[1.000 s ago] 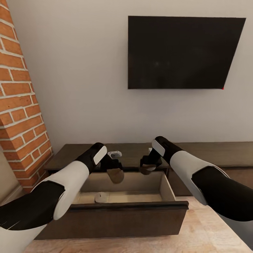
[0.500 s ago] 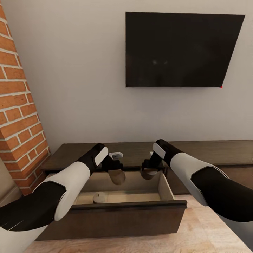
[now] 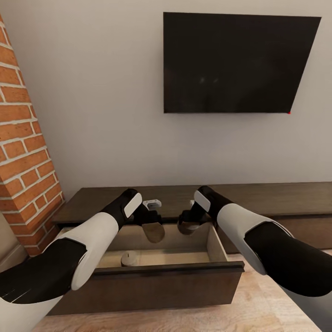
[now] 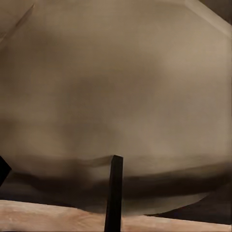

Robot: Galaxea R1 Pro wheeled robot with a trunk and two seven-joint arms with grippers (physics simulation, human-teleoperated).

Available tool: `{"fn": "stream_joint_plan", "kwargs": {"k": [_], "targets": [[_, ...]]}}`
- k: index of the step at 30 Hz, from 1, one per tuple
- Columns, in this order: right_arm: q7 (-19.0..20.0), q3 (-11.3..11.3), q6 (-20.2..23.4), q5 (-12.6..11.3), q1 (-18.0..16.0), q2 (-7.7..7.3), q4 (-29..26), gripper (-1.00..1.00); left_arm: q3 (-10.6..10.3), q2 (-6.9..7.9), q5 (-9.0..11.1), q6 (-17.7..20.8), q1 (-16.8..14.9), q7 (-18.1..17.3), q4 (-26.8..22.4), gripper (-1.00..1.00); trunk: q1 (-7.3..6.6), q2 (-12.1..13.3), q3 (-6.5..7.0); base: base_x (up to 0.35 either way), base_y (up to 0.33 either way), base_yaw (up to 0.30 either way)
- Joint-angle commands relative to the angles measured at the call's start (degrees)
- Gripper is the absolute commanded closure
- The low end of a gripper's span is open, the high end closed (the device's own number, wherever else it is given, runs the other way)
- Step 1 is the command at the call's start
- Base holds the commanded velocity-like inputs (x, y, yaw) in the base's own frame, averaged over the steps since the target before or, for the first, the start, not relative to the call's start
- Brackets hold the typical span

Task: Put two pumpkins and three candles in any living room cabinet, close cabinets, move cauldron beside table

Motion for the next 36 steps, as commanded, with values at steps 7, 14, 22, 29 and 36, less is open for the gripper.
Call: {"fn": "stream_joint_plan", "kwargs": {"k": [7, 14, 22, 29, 36], "targets": [[-0.7, 0.4, -1.2, -0.1, 1.7, 0.21, -0.1, 1.0, -0.1, 0.0, 0.7, 0.2, 0.0, 0.6, -0.1, 1.0, -0.01, 0.0, -0.46, 0.0, 0.0, 0.001], [-1.1, 0.4, -1.5, -0.1, 1.9, -0.01, 0.0, 1.0, -0.2, 0.0, 0.6, -1.5, 0.1, 0.7, 0.4, 1.0, -0.01, 0.0, -1.0, 0.0, 0.0, 0.0], [-1.1, 0.5, -1.5, 0.0, 1.9, -0.3, 0.0, 1.0, -0.4, 0.0, 0.6, -4.1, 0.1, 0.7, 3.2, 1.0, -0.01, 0.0, -1.27, 0.0, 0.0, 0.0], [-1.1, 0.4, -1.6, -0.1, 2.0, -0.35, 2.0, 1.0, -0.5, 0.0, 0.6, -8.1, 0.1, 0.6, 5.3, 1.0, -0.01, 0.0, -1.86, 0.0, 0.0, 0.0], [-1.1, 0.4, -1.6, 0.0, 2.0, -0.4, 3.0, 1.0, -3.0, 0.0, 0.5, -13.7, 0.1, 0.6, 5.6, 1.0, -0.01, 0.0, -2.49, 0.0, 0.0, 0.0]]}}
